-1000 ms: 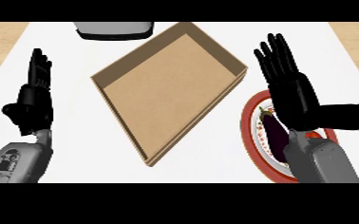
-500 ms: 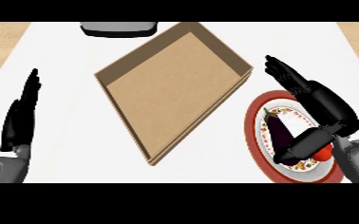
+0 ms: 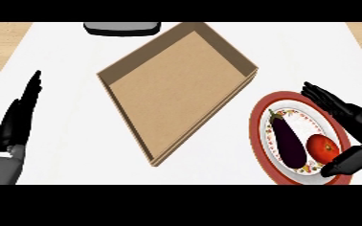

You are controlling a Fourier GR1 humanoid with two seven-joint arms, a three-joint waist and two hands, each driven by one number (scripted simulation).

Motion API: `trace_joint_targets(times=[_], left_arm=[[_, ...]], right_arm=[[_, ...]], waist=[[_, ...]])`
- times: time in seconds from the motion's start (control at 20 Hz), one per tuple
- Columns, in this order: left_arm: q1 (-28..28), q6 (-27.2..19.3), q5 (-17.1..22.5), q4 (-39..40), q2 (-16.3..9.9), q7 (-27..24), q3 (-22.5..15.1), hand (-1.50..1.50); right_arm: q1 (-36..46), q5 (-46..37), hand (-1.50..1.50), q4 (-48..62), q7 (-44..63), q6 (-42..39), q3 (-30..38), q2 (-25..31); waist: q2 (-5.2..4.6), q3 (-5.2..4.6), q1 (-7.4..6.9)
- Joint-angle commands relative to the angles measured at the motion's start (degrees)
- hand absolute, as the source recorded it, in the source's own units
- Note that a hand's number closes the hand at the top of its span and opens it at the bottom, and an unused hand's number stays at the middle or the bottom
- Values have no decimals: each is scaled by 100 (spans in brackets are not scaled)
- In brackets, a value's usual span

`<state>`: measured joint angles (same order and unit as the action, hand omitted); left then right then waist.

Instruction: Pick the eggplant from the plate and place it in the cardboard box

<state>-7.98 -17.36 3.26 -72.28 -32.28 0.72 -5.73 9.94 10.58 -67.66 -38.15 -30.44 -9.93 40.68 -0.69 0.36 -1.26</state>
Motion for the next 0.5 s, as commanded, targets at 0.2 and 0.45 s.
trace_joint_targets(times=[0.2, 0.45], left_arm=[[12, 165, -49, 14, -80, -14, 8, 0], [-133, 108, -190, -74, 29, 167, -71, 0]], right_arm=[[838, -1967, -150, 657, -1423, 223, -602, 997], [1586, -2797, -150, 1086, -1289, 338, -1381, 801]], waist=[[10, -17, -159], [14, -24, -162]])
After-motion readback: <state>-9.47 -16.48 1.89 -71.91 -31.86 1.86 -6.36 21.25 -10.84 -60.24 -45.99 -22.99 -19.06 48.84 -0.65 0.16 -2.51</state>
